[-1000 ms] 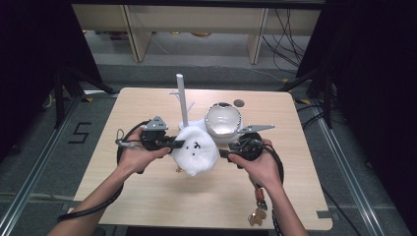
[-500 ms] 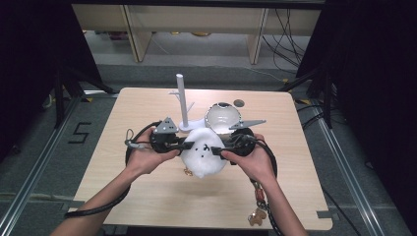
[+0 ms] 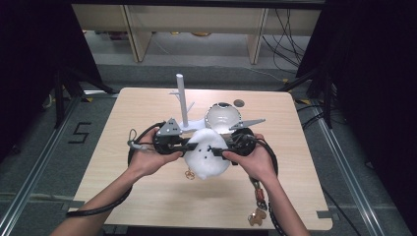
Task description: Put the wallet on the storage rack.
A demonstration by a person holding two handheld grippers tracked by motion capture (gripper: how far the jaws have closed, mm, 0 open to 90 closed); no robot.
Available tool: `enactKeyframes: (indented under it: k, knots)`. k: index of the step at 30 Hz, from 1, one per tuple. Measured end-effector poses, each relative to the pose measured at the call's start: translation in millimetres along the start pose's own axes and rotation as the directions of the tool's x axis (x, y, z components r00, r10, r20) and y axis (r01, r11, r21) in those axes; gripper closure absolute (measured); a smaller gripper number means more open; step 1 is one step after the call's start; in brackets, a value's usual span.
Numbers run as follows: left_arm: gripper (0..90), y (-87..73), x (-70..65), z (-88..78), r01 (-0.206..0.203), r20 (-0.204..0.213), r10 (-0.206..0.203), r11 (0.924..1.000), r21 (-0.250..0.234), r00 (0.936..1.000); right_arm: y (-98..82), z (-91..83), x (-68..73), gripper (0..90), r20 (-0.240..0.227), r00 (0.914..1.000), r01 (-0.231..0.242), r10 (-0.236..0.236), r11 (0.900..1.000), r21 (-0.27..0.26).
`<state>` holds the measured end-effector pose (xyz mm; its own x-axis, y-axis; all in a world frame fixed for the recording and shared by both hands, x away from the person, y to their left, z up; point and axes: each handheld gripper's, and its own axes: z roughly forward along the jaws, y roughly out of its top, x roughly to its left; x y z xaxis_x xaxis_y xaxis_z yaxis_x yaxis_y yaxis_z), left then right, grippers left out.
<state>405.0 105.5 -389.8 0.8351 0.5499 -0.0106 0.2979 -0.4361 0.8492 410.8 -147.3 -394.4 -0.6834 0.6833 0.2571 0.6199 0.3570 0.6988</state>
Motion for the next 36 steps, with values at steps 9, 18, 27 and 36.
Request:
enactKeyframes:
  k: [9, 18, 27, 36]
  knots:
    - [75.9, 0.2, -0.3, 1.7, -0.013, -0.005, 0.013, 0.9996, -0.023, 0.9999, -1.6, -4.3, -0.3, 77.0, 0.007, 0.9991, 0.042, -0.041, 0.999, -0.007]
    - [52.5, -0.6, 12.2, -4.3, 0.002, -0.064, -0.008, 0.9952, -0.098, 0.9979, -4.1, -15.1, 0.3, 79.7, 0.013, 0.9996, 0.026, -0.025, 0.997, -0.078]
    - [38.7, -24.2, 27.6, -31.9, 0.009, -0.144, -0.018, 0.9977, -0.068, 0.9893, -3.3, -27.8, -13.8, 79.7, 0.056, 0.9984, -0.003, 0.012, 0.989, -0.15]
    - [35.7, -60.6, 39.5, -73.7, 0.064, -0.22, -0.082, 0.9943, -0.085, 0.9721, 4.0, -43.9, -26.1, 79.7, 0.097, 0.9937, -0.033, 0.055, 0.975, -0.218]
